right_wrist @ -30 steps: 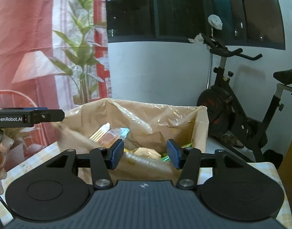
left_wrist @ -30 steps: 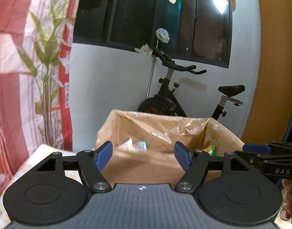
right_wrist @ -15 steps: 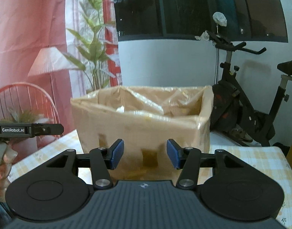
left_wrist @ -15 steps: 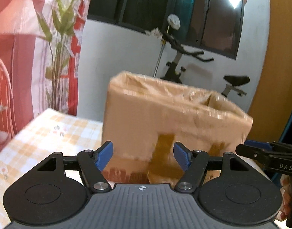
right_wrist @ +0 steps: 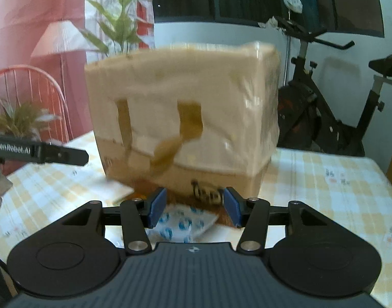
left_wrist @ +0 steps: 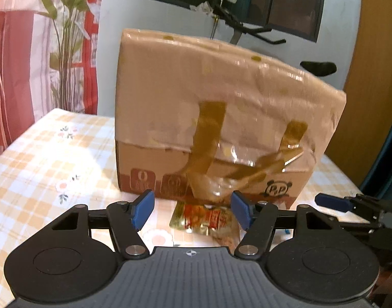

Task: Organize snacks
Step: 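Move both open tools back down to the snack pile, then lower the left tool onto the red sausage stick and close it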

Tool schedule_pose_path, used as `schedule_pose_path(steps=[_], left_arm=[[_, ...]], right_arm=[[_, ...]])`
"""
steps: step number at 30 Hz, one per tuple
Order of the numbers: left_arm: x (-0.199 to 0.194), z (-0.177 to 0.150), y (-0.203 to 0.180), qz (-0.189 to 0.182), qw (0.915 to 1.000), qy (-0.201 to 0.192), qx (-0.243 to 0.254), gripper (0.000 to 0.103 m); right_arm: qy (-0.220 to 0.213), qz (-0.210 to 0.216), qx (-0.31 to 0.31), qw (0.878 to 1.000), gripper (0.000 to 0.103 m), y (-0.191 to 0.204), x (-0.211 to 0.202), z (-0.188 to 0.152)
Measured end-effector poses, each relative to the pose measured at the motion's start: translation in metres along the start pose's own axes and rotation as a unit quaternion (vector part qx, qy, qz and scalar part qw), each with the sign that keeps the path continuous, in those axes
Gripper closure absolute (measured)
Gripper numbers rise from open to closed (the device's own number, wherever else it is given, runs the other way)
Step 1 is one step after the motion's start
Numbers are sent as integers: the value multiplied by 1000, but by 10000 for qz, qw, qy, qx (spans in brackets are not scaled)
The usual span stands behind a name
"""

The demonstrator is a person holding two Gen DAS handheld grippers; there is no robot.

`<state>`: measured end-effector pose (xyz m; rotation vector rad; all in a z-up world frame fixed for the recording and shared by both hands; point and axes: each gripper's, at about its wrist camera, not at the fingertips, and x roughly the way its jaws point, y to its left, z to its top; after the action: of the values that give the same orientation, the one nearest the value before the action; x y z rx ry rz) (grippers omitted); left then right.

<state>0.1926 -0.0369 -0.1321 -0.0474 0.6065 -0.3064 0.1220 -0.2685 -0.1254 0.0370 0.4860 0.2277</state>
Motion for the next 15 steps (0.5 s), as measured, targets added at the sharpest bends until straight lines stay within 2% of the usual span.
schedule_pose_path(steps=[8, 15], left_arm=[[7, -15, -8, 69, 9997, 243, 64, 35], [11, -27, -15, -49, 9985, 543, 87, 35]], right_arm=[[221, -107, 120, 9996, 50, -2, 11, -34], [149, -184, 176, 9996, 50, -4, 8, -41]])
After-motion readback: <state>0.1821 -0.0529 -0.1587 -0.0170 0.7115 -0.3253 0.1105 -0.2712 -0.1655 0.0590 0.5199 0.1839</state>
